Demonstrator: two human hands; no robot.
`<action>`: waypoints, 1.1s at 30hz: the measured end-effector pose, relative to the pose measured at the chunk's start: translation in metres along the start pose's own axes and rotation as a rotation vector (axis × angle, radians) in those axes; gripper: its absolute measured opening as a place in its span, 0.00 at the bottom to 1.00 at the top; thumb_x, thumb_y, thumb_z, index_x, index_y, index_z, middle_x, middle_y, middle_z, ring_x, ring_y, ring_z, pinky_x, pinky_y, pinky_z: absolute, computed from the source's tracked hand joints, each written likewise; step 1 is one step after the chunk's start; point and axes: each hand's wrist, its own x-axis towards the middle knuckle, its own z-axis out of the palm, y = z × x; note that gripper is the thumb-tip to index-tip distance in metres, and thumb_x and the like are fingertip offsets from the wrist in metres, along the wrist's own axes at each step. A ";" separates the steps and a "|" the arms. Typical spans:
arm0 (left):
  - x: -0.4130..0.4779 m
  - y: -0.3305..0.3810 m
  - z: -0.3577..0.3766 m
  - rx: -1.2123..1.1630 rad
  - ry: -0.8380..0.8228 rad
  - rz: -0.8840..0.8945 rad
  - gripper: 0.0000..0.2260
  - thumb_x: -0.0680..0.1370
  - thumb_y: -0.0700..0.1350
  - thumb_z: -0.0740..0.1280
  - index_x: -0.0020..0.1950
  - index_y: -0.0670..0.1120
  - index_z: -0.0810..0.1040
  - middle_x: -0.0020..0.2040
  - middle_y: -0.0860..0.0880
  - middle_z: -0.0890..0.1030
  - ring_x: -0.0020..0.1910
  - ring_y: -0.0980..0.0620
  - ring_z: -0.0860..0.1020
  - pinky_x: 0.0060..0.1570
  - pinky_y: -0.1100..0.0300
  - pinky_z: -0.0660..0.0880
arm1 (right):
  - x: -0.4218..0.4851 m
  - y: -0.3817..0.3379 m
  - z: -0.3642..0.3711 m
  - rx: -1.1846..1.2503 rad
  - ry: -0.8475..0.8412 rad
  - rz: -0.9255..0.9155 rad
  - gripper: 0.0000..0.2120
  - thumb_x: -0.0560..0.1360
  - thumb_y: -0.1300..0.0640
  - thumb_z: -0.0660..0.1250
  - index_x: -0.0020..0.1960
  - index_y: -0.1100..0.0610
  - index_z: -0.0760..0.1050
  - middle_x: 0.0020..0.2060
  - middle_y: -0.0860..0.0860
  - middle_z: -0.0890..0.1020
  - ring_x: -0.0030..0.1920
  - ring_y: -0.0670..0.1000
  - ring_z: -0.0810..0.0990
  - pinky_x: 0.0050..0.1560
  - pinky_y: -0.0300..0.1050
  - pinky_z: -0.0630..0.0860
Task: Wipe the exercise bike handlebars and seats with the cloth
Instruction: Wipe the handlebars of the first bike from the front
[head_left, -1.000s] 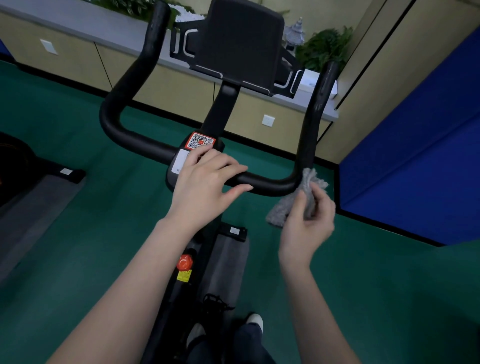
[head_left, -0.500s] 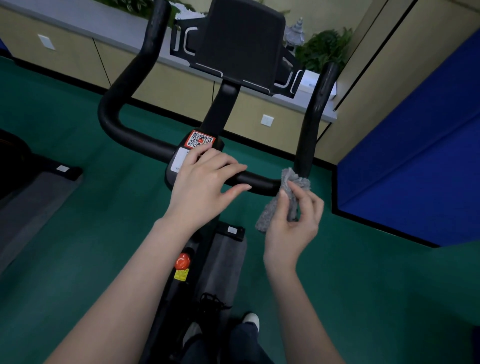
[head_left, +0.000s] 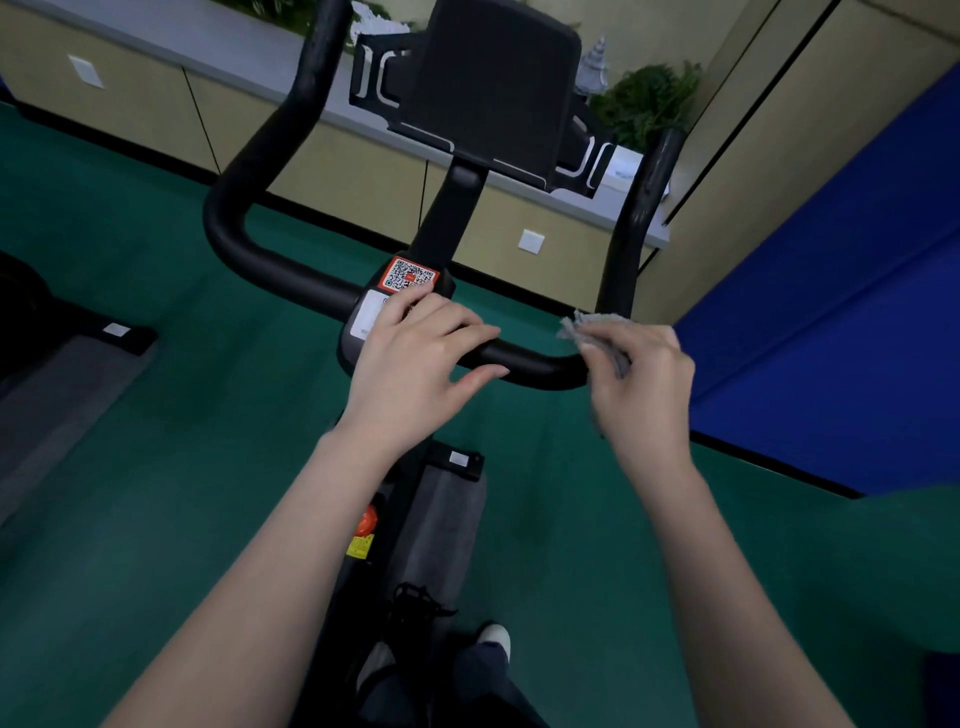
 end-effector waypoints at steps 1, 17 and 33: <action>0.000 0.000 0.000 0.001 0.001 0.001 0.15 0.74 0.56 0.69 0.53 0.48 0.83 0.47 0.53 0.82 0.48 0.50 0.79 0.66 0.54 0.64 | 0.005 -0.002 -0.002 -0.037 -0.066 -0.008 0.07 0.75 0.64 0.68 0.51 0.59 0.83 0.48 0.50 0.84 0.54 0.52 0.76 0.55 0.35 0.69; 0.000 -0.002 -0.001 -0.009 0.022 0.019 0.15 0.74 0.56 0.69 0.52 0.47 0.84 0.45 0.52 0.82 0.46 0.49 0.79 0.66 0.54 0.64 | 0.092 -0.026 -0.002 -0.469 -0.952 -0.072 0.04 0.74 0.59 0.68 0.45 0.58 0.81 0.41 0.55 0.83 0.44 0.57 0.82 0.47 0.53 0.81; 0.000 -0.003 0.002 0.000 0.020 0.027 0.15 0.75 0.56 0.68 0.53 0.48 0.83 0.47 0.53 0.82 0.47 0.50 0.79 0.66 0.54 0.65 | -0.008 0.004 0.019 0.091 0.065 -0.100 0.06 0.75 0.67 0.68 0.49 0.60 0.82 0.45 0.44 0.81 0.50 0.49 0.75 0.53 0.29 0.69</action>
